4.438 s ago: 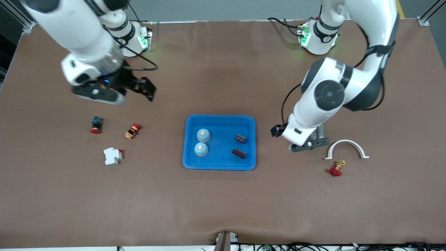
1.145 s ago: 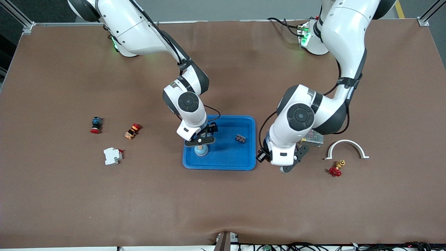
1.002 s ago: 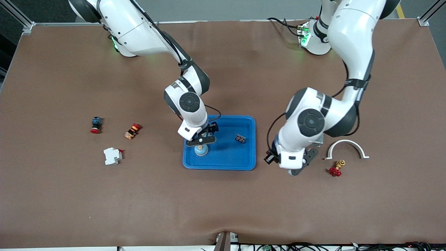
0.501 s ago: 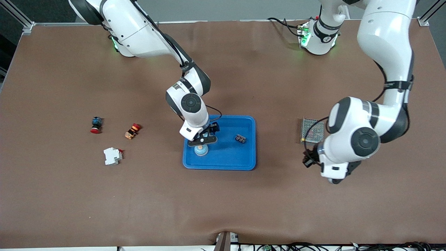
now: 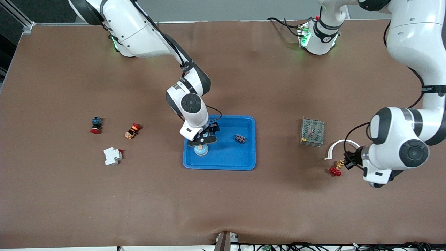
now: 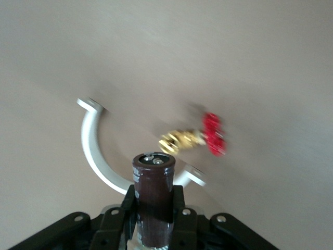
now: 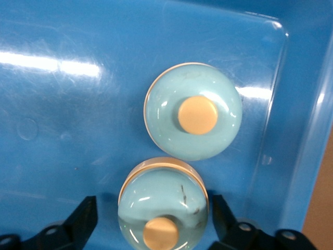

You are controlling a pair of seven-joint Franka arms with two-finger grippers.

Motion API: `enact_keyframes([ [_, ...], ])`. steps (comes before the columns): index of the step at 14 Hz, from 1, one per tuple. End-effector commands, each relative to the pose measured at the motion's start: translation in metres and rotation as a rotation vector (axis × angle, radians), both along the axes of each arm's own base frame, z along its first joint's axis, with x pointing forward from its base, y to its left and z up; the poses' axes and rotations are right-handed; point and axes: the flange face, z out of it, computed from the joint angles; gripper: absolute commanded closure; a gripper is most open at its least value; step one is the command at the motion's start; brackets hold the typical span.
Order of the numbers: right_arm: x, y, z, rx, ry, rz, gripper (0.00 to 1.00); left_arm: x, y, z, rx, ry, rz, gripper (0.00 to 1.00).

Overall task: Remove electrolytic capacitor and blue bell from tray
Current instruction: 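Carry the capacitor toward the white arc while the right gripper lifts the bell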

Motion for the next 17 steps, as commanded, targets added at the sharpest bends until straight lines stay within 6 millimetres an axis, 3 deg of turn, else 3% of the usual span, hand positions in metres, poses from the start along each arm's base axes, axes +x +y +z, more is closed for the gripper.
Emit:
enact_keyframes([
  [1,-0.001,0.002,-0.001,-0.003,-0.011,0.011,0.26,0.001,0.035,-0.011,0.001,0.000,-0.060,1.00],
  [3,-0.001,0.002,-0.001,-0.003,-0.011,0.011,0.40,0.003,0.054,-0.027,-0.011,-0.007,-0.080,1.00],
  [5,-0.001,0.002,-0.001,-0.003,-0.011,0.010,0.61,0.006,0.071,-0.049,-0.026,-0.026,-0.096,1.00],
  [8,-0.001,0.002,-0.001,-0.006,-0.007,0.010,0.64,0.007,0.080,-0.087,-0.035,-0.037,-0.092,1.00],
  [11,-0.001,0.005,0.006,-0.004,-0.010,0.009,0.64,0.004,0.088,-0.102,0.009,-0.022,-0.116,1.00],
  [12,-0.002,0.007,0.010,-0.003,-0.013,0.017,0.64,0.004,0.091,-0.105,0.009,-0.024,-0.111,0.95],
  [13,-0.003,0.008,0.019,-0.014,0.000,0.019,0.64,0.004,0.093,-0.108,0.007,-0.030,-0.107,0.84],
  [14,-0.004,0.008,0.032,-0.032,0.021,0.016,0.64,0.004,0.092,-0.109,0.007,-0.033,-0.103,0.71],
  [16,-0.003,0.006,0.067,-0.046,0.034,0.017,0.64,0.005,0.087,-0.112,0.001,-0.032,-0.095,0.58],
  [17,-0.002,0.002,0.086,-0.054,0.043,0.019,0.64,0.006,0.084,-0.111,-0.001,-0.034,-0.096,0.38],
])
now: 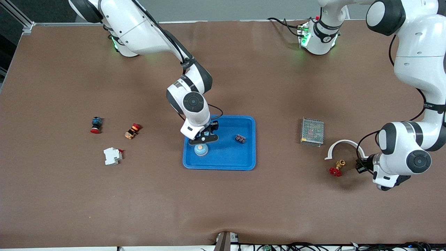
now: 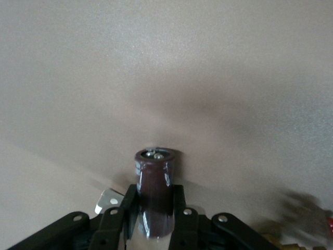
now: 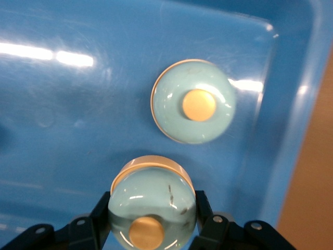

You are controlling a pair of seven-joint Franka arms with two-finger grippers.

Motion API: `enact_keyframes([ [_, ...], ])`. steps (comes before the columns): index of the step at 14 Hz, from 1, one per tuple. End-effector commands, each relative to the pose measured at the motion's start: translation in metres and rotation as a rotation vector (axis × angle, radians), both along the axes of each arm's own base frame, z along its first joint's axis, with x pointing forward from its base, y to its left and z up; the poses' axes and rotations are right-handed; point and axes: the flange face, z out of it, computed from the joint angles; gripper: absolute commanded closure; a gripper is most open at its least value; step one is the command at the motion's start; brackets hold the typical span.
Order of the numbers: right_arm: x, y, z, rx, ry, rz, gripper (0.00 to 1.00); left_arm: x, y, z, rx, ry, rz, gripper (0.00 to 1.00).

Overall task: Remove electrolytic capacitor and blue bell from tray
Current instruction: 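Carry the capacitor toward the white arc while the right gripper lifts the bell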

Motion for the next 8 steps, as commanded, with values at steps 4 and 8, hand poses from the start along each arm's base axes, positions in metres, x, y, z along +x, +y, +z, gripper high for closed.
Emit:
enact_keyframes([
  [4,0.014,-0.048,0.119,-0.020,0.063,0.116,0.64,0.005,-0.004,0.015,0.016,-0.032,-0.011,0.00],
  [8,0.043,-0.131,0.171,-0.006,0.112,0.275,0.65,0.012,-0.004,0.042,0.025,-0.065,-0.021,0.00],
])
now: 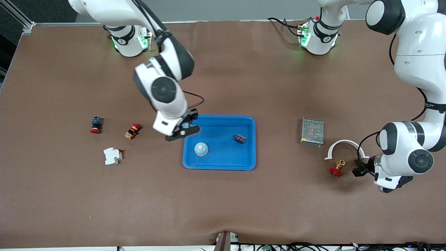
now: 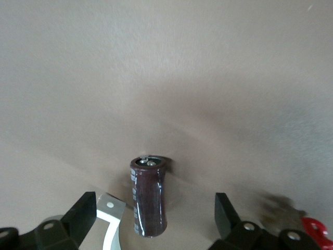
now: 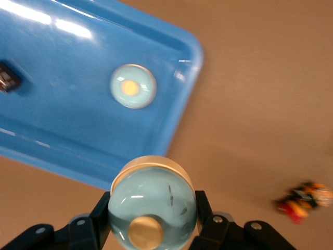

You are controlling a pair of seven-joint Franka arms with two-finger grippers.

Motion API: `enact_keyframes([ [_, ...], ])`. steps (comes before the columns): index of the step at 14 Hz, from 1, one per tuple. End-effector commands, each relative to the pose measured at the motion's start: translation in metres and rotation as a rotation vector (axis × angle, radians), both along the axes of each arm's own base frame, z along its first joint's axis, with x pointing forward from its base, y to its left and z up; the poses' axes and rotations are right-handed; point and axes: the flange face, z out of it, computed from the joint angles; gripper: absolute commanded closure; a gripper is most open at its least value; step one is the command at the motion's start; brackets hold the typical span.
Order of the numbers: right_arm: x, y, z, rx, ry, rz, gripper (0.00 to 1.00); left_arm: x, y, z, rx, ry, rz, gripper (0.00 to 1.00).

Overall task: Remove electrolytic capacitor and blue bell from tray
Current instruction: 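Release the capacitor by the arc while the right gripper carries the bell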

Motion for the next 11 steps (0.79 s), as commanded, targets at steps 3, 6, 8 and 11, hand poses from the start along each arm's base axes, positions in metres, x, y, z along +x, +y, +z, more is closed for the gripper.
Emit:
enact_keyframes([
  [3,0.040,-0.120,0.035,0.049,0.058,0.182,0.65,0.008,-0.002,0.051,0.027,-0.060,-0.018,0.00],
  [6,0.064,-0.198,0.029,0.083,0.065,0.290,0.65,0.011,-0.003,0.084,0.043,-0.100,-0.059,0.00],
  [8,0.074,-0.240,0.028,0.096,0.052,0.337,0.65,0.009,-0.002,0.106,0.051,-0.107,-0.086,0.00],
  [11,0.093,-0.295,0.010,0.108,-0.005,0.452,0.65,0.005,-0.005,0.142,0.049,-0.122,-0.125,0.00],
])
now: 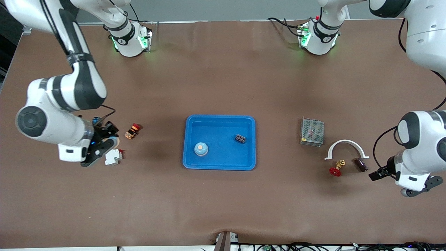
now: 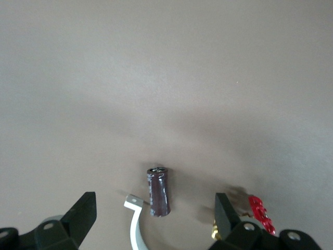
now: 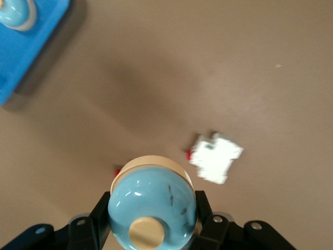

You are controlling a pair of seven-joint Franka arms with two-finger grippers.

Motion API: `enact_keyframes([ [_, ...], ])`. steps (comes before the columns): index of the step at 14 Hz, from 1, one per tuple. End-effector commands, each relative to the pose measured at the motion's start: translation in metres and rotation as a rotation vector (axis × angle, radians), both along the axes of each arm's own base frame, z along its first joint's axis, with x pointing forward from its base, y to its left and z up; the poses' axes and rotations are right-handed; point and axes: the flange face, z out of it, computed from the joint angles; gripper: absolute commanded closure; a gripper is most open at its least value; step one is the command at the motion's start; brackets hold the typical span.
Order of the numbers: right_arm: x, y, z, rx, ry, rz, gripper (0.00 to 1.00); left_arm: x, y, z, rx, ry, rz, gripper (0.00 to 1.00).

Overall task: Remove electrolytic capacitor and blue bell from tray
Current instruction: 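Release the capacitor by the arc while the right gripper carries the bell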

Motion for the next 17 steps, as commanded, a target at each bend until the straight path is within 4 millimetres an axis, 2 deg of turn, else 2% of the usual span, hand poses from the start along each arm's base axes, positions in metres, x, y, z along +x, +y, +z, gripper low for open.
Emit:
enact_keyframes([
  [1,0.014,-0.040,-0.024,0.030,-0.037,0.108,0.66,-0.010,-0.003,0.044,0.021,-0.008,-0.046,0.00],
  [3,0.024,-0.078,-0.044,0.040,-0.070,0.167,0.66,-0.013,-0.003,0.070,0.027,-0.029,-0.052,0.00],
  [5,0.029,-0.107,-0.068,0.049,-0.087,0.222,0.66,-0.016,-0.005,0.090,0.034,-0.047,-0.058,0.00],
  [7,0.031,-0.128,-0.090,0.053,-0.093,0.249,0.66,-0.021,-0.008,0.110,0.039,-0.053,-0.067,0.00],
  [12,0.034,-0.160,-0.143,0.057,-0.114,0.325,0.67,-0.041,-0.013,0.166,0.007,-0.045,-0.130,0.00],
  [15,0.034,-0.168,-0.164,0.063,-0.126,0.358,0.67,-0.062,-0.013,0.208,-0.015,-0.041,-0.134,0.00],
  [17,0.034,-0.172,-0.171,0.060,-0.143,0.385,0.67,-0.079,-0.017,0.235,-0.021,-0.023,-0.131,0.00],
])
